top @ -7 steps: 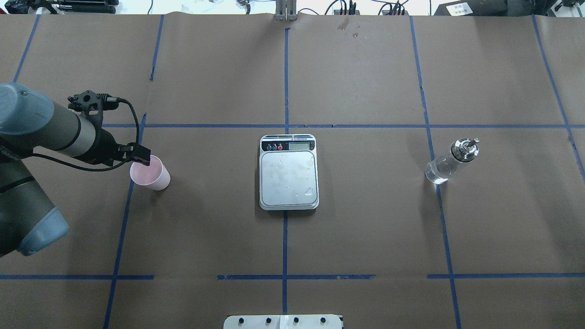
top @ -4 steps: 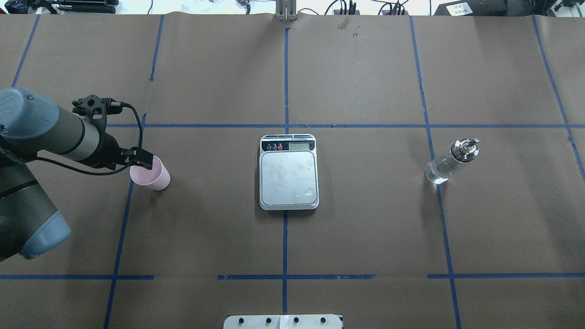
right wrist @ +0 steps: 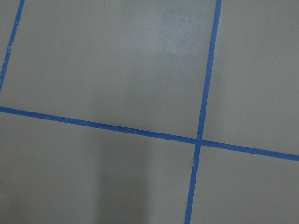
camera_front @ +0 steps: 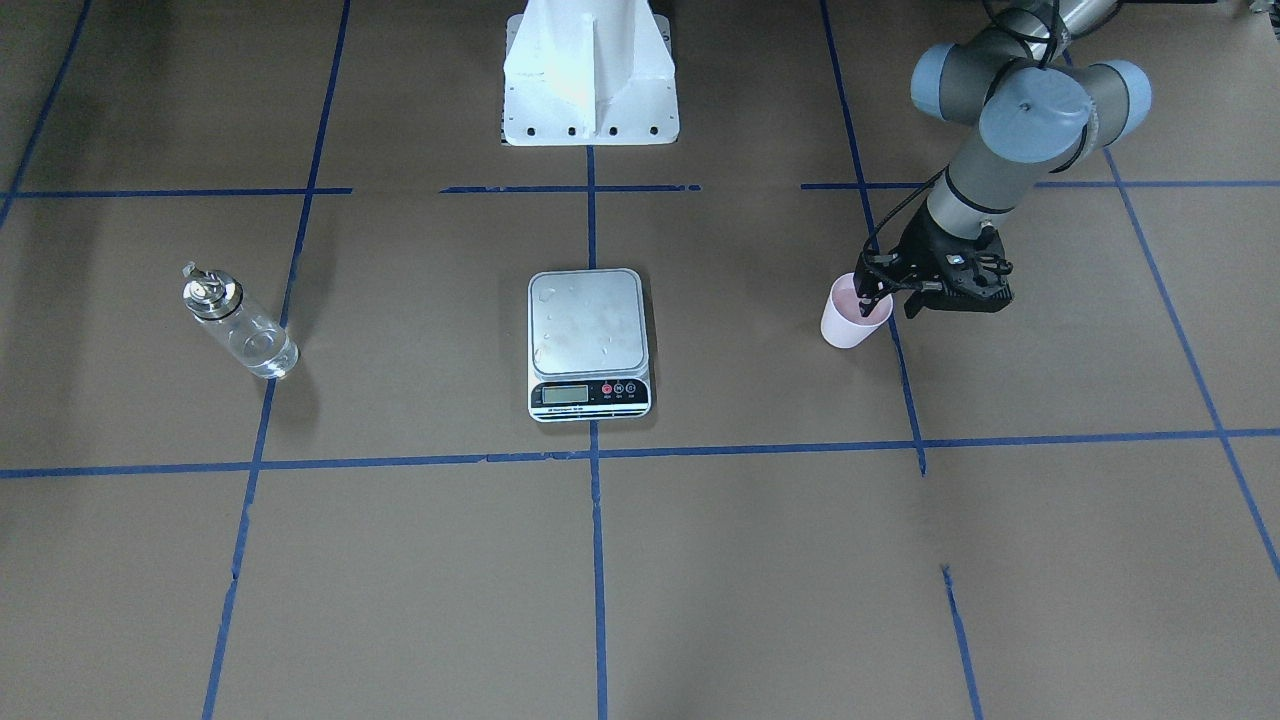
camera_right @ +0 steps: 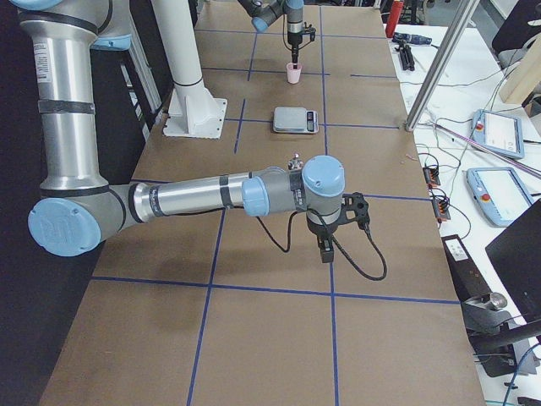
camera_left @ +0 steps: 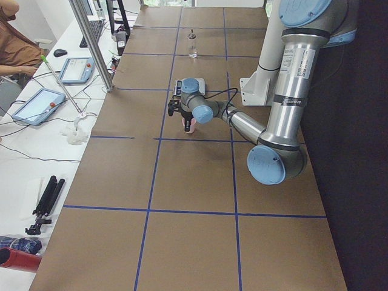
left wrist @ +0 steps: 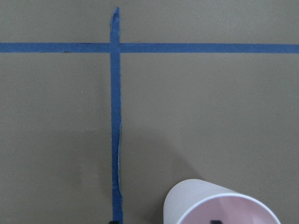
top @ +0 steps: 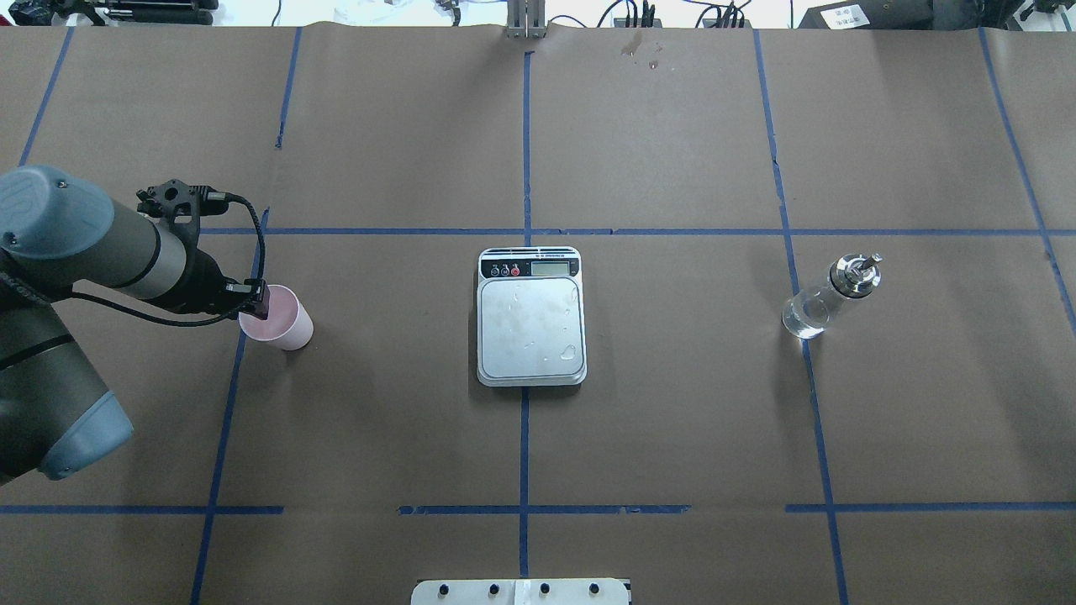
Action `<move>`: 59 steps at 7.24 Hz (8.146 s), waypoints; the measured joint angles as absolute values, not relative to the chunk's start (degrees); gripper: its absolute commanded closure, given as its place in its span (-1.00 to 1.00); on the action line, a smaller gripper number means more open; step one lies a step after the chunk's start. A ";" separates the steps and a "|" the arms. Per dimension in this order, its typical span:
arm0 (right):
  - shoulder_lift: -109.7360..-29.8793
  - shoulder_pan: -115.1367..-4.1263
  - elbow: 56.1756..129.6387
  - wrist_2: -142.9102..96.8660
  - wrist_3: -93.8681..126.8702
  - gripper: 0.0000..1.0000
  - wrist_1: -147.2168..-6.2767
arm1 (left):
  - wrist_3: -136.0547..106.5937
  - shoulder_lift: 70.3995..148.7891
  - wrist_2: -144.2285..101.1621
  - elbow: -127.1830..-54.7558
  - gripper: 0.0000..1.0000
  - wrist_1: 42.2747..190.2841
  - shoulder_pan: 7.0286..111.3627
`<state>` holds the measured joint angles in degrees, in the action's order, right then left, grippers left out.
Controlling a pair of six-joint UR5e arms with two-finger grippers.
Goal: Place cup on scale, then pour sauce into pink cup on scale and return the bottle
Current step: 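Lift the pink cup with the left gripper and set it on the scale, then release the cup and raise the left gripper while the right gripper grasps the glass bottle, then lift the glass bottle with the right gripper and carry it toward the scale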
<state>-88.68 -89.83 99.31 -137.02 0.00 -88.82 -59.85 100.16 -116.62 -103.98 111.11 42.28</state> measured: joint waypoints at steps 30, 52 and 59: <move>-94.01 -48.66 139.46 -110.78 61.82 -1.00 -89.02 | -78.53 135.84 -113.65 -101.44 -1.00 85.14 35.51; -98.72 -16.44 103.36 -47.85 63.87 -1.00 -35.13 | -47.90 121.41 -119.54 -115.33 -1.00 76.74 50.98; -96.04 -16.78 100.44 -47.81 62.39 -1.00 -34.98 | -47.94 121.49 -119.58 -115.30 -1.00 76.65 50.89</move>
